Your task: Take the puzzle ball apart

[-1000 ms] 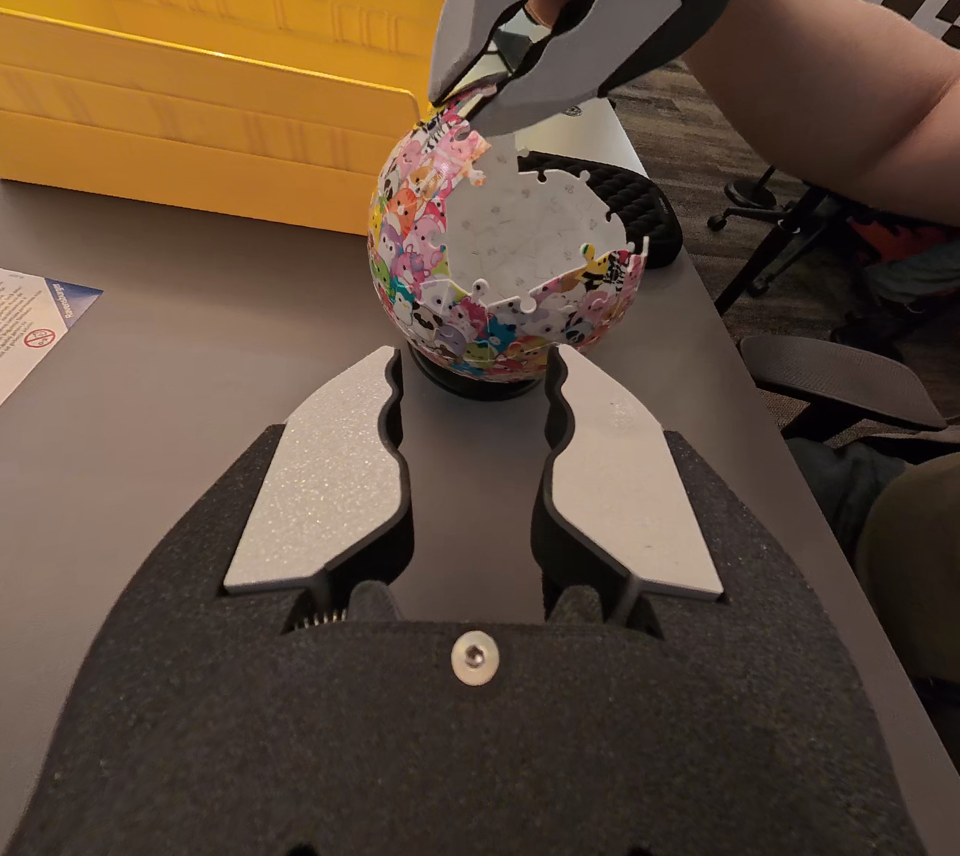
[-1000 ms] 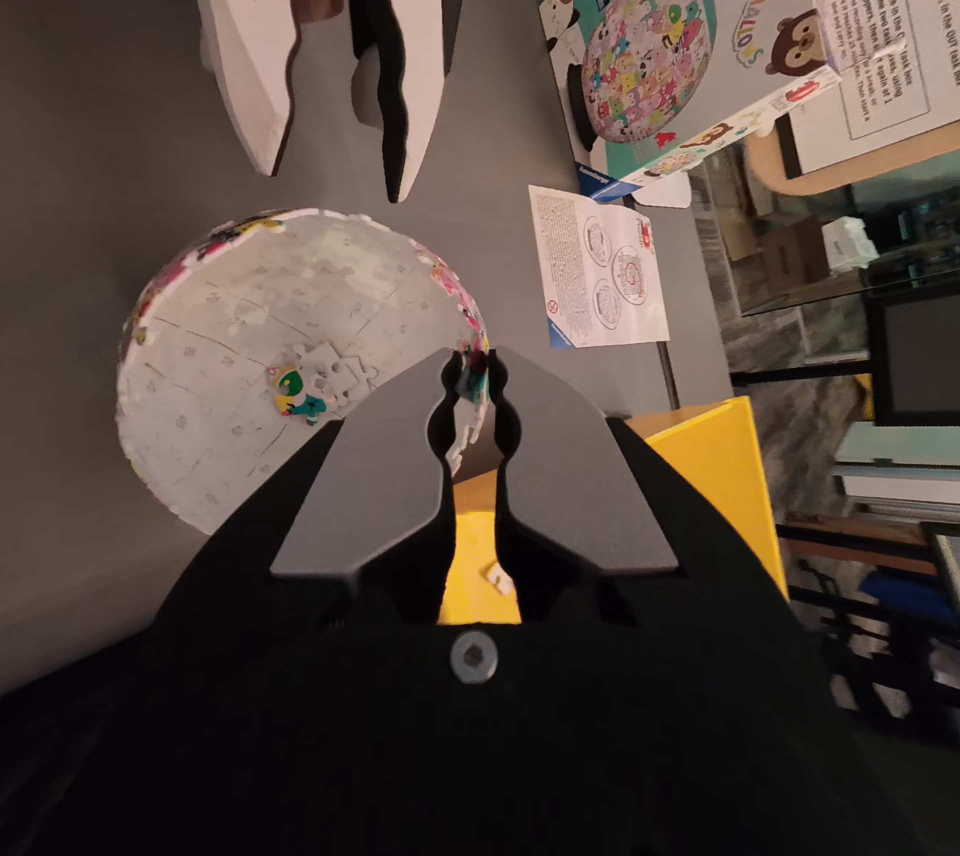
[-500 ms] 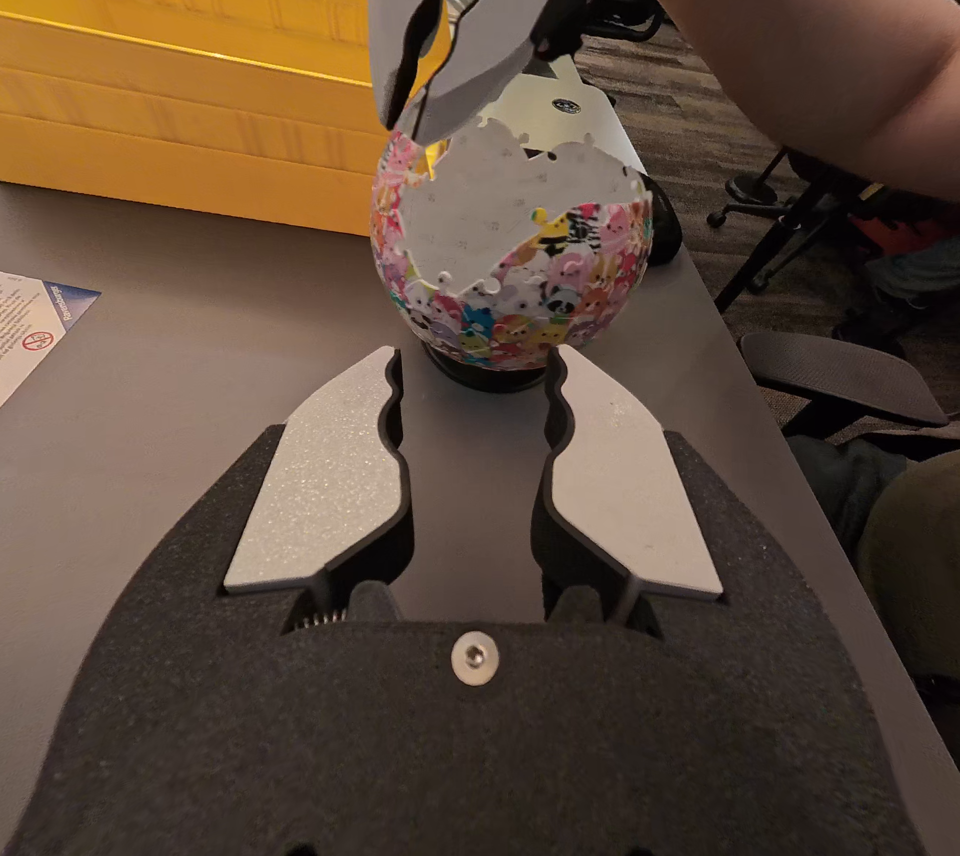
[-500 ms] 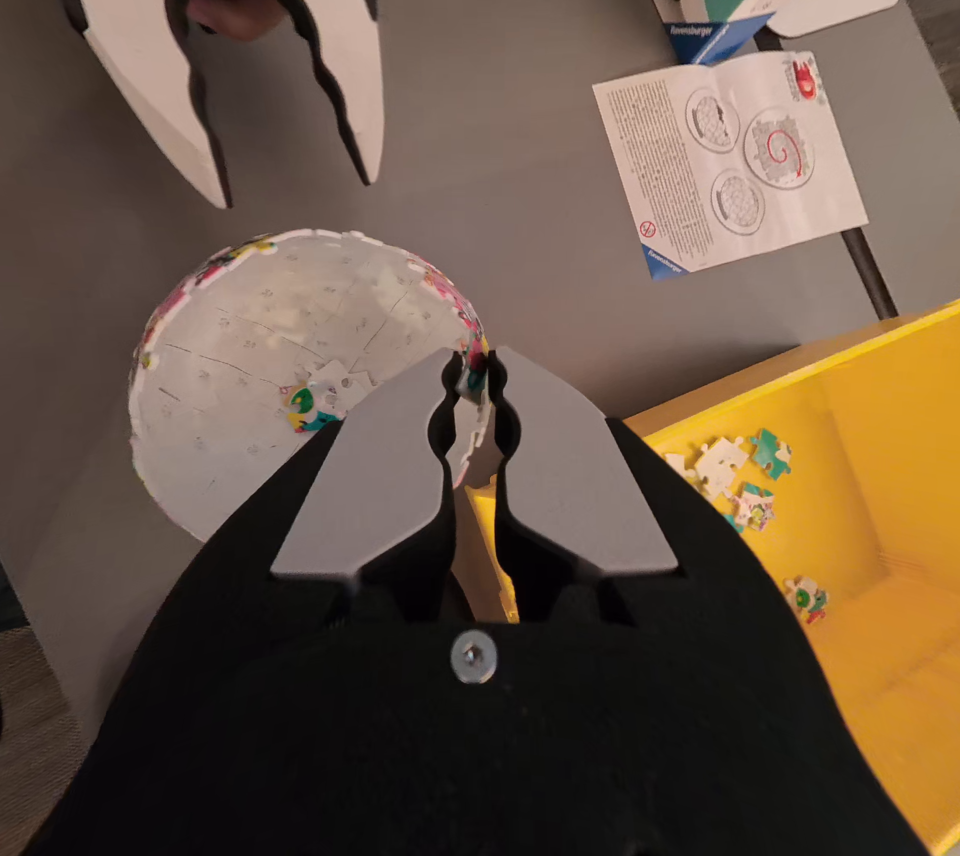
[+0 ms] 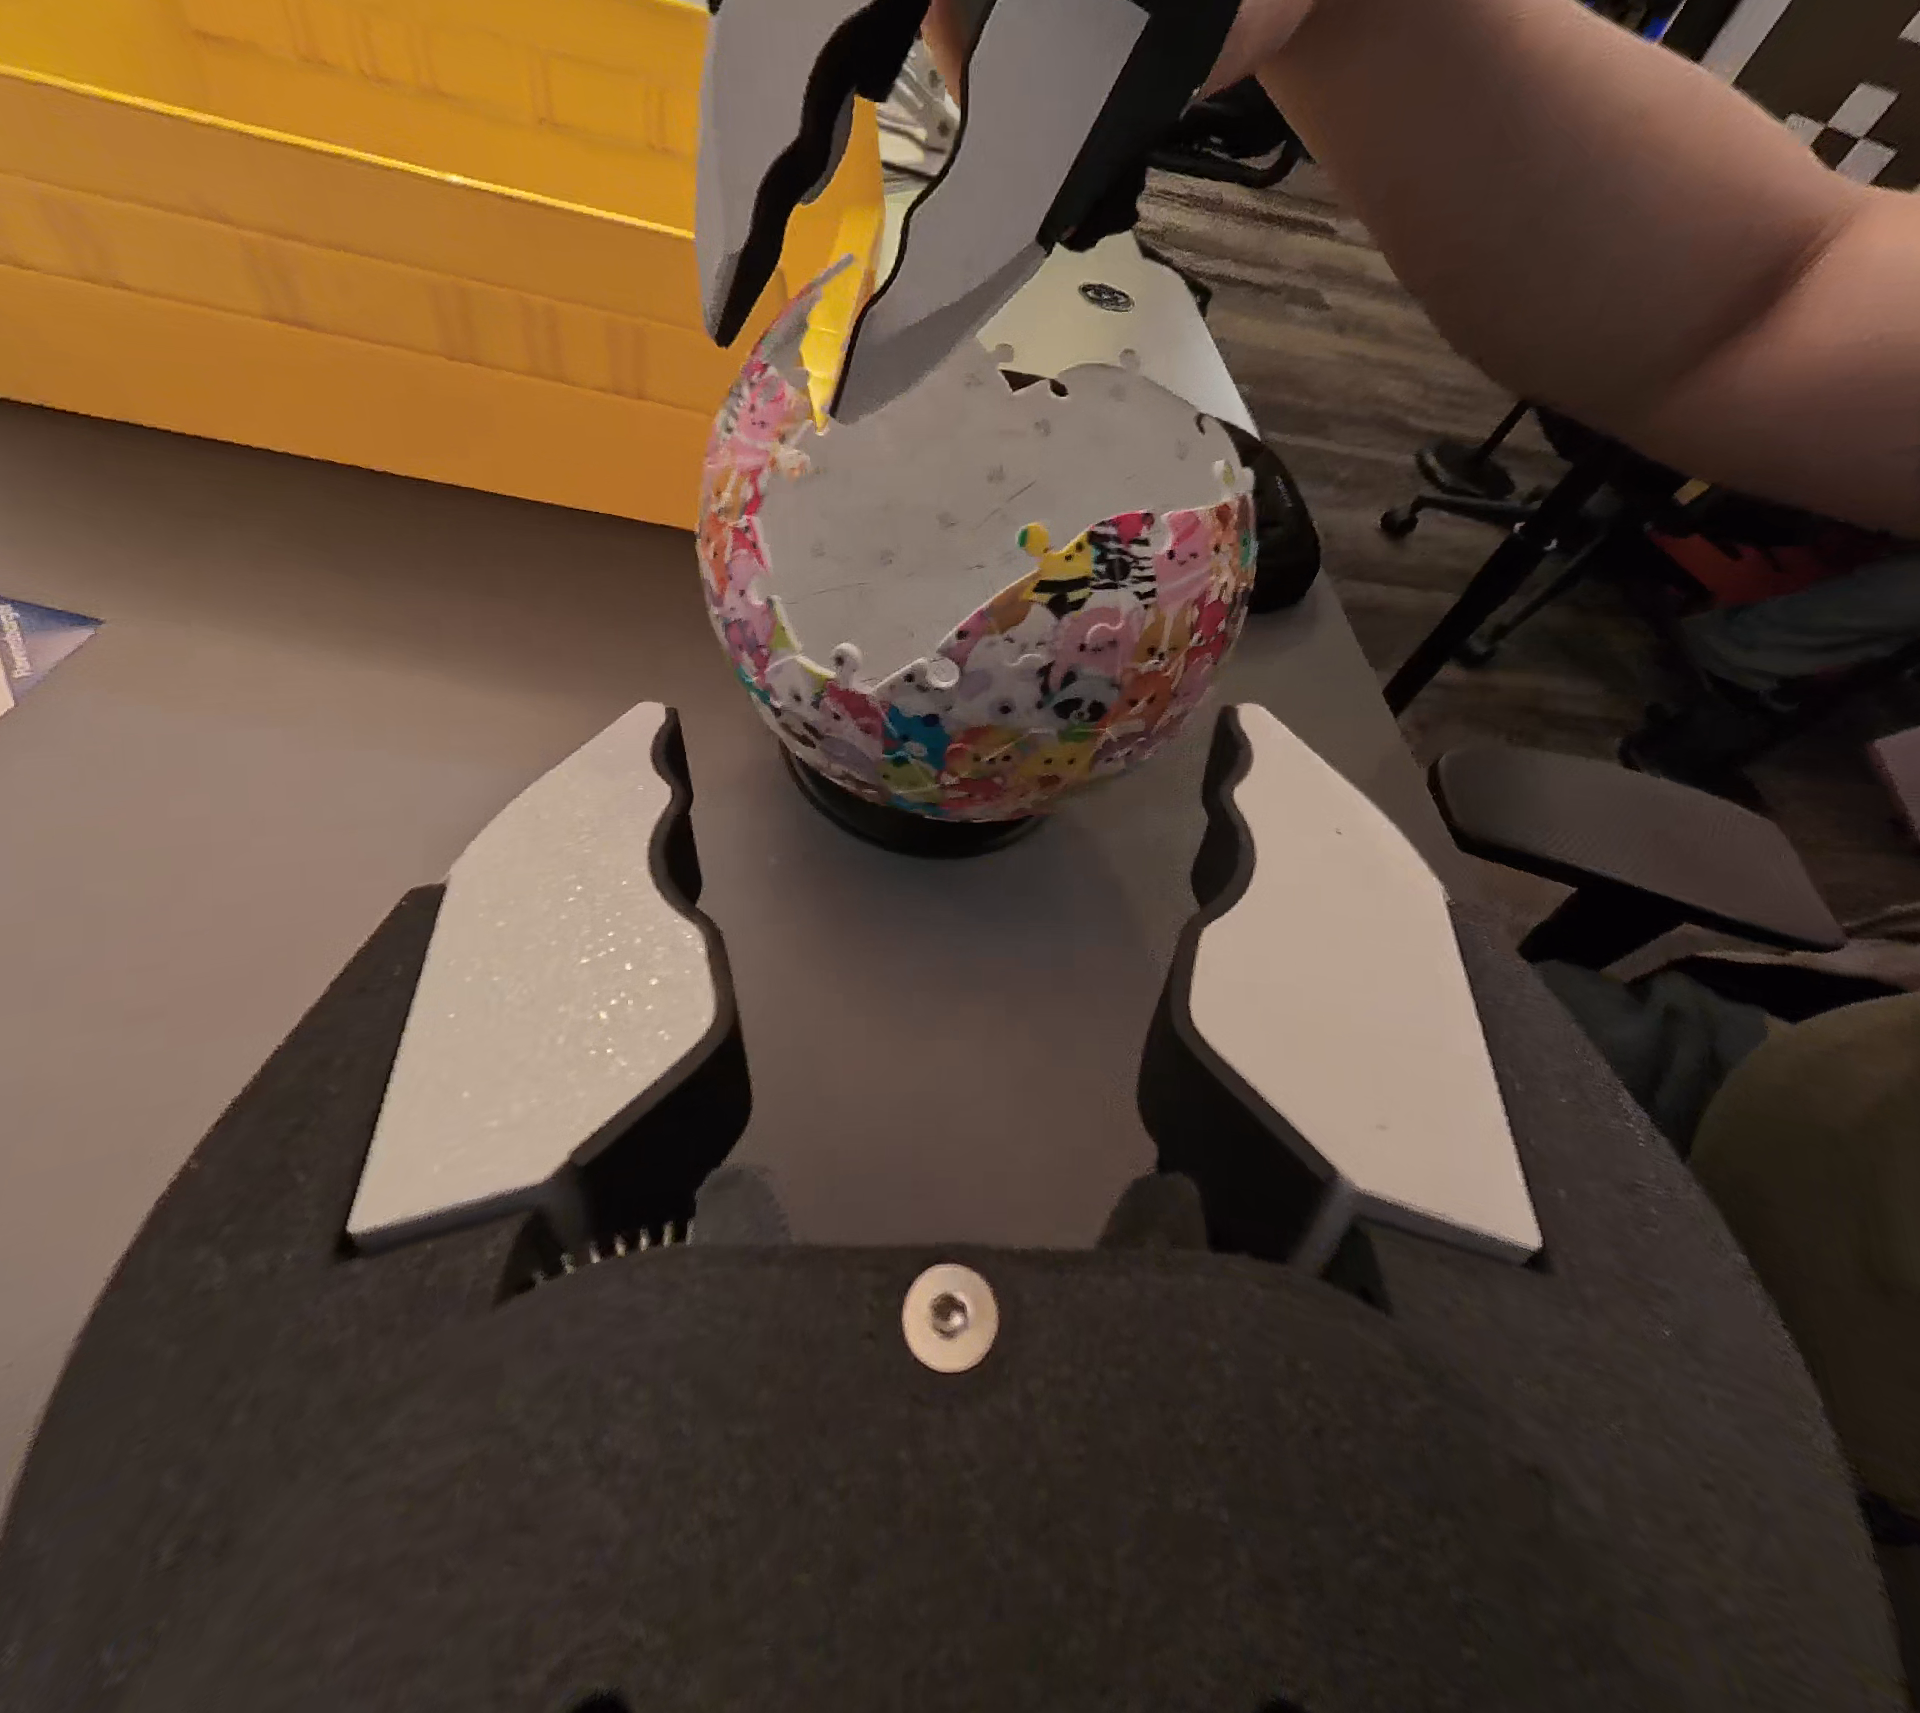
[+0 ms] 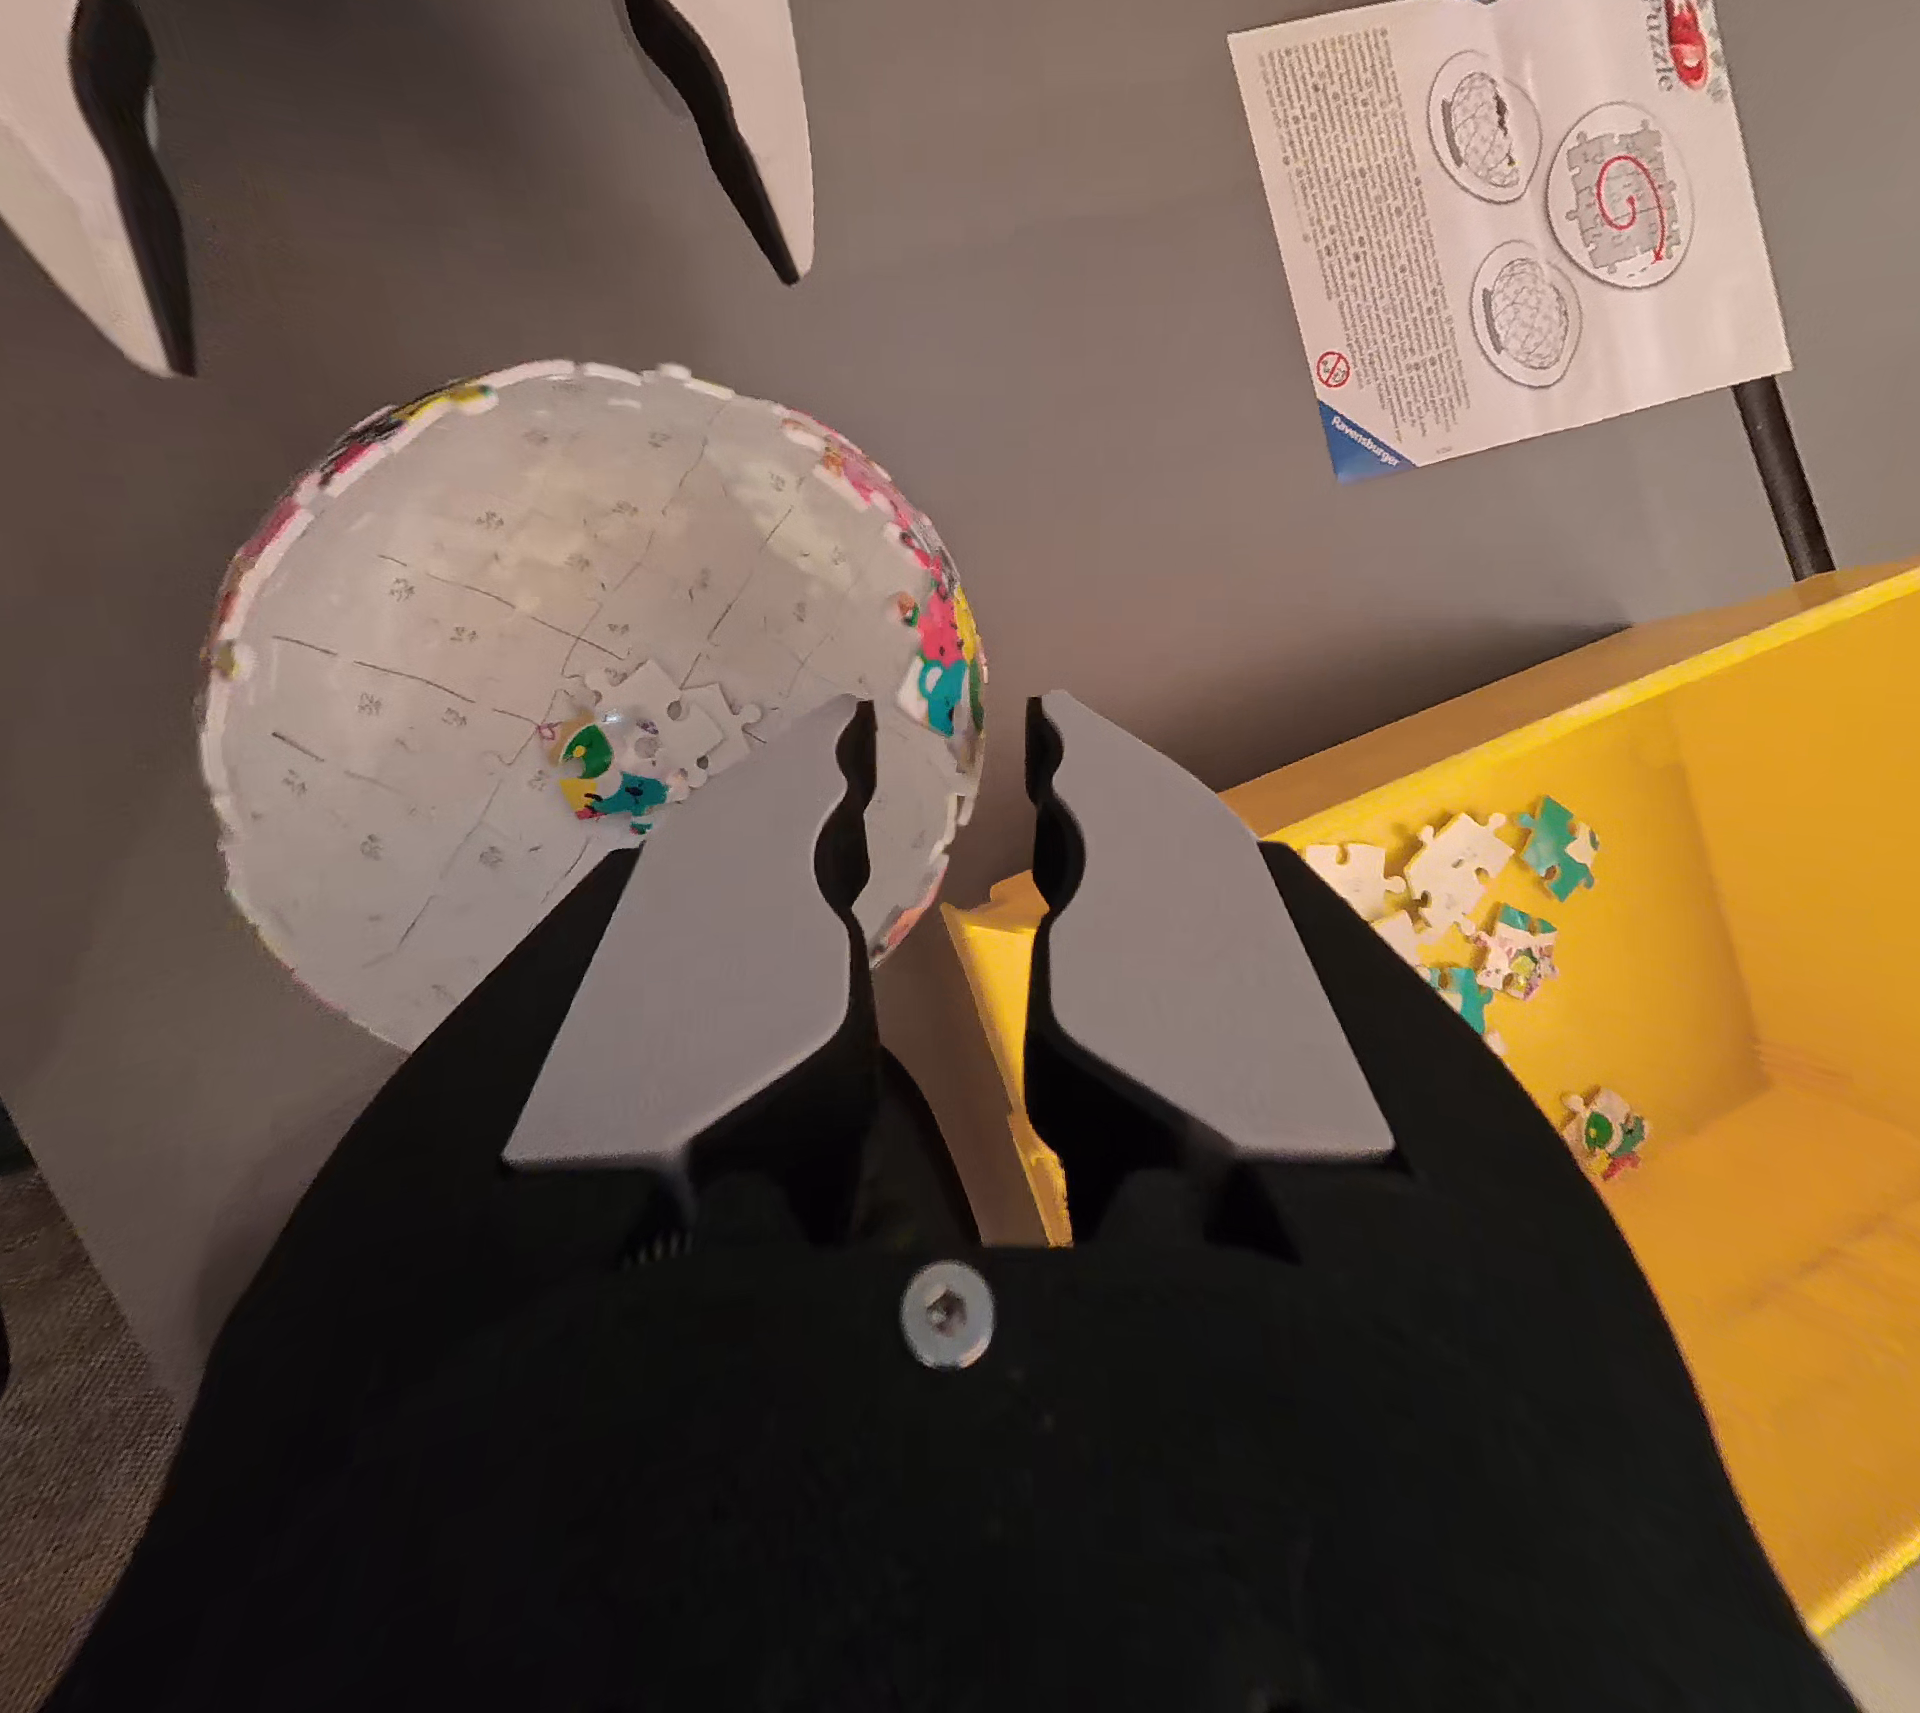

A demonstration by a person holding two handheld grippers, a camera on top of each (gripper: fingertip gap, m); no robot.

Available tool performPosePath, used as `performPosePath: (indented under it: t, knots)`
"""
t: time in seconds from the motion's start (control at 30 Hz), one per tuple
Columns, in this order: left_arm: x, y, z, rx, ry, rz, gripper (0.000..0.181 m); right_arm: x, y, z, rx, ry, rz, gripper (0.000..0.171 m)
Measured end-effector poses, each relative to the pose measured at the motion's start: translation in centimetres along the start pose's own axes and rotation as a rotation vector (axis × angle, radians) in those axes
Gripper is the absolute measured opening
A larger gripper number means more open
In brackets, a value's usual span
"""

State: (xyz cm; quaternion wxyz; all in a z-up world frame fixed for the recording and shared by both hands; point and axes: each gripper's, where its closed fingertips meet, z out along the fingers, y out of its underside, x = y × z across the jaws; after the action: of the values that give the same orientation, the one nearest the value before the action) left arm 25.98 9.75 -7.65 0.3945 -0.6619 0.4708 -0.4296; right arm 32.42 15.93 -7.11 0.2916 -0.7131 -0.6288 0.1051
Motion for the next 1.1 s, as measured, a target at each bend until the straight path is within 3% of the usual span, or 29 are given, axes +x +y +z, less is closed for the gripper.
performPosePath:
  t: [0.17,0.37,0.57,0.73,0.87,1.1]
  knots:
    - [0.4,-0.5,-0.1,0.028,0.022,-0.026,0.088,0.5,0.0,-1.4,0.047,0.026,0.024,0.029]
    - [-0.3,-0.8,-0.7,0.078,0.026,-0.049,0.087,0.7,-0.1,-5.0,0.225,0.109,0.149,0.03]
    - [-1.1,-1.3,-0.4,0.04,0.026,-0.01,0.081,-0.1,3.2,-4.3,0.131,0.159,0.413,0.036]
    - [-3.7,-6.4,0.3,0.059,0.013,0.008,0.06,-0.4,2.9,-3.6,0.074,0.13,0.524,0.035]
    - [-3.9,-6.6,2.7,-0.13,0.076,0.046,0.056,-0.5,3.5,-2.5,-0.001,0.152,0.556,0.027]
    - [-4.5,-4.4,6.0,-0.372,0.012,0.175,0.035,-0.8,4.4,-0.9,-0.046,0.134,0.611,0.02]
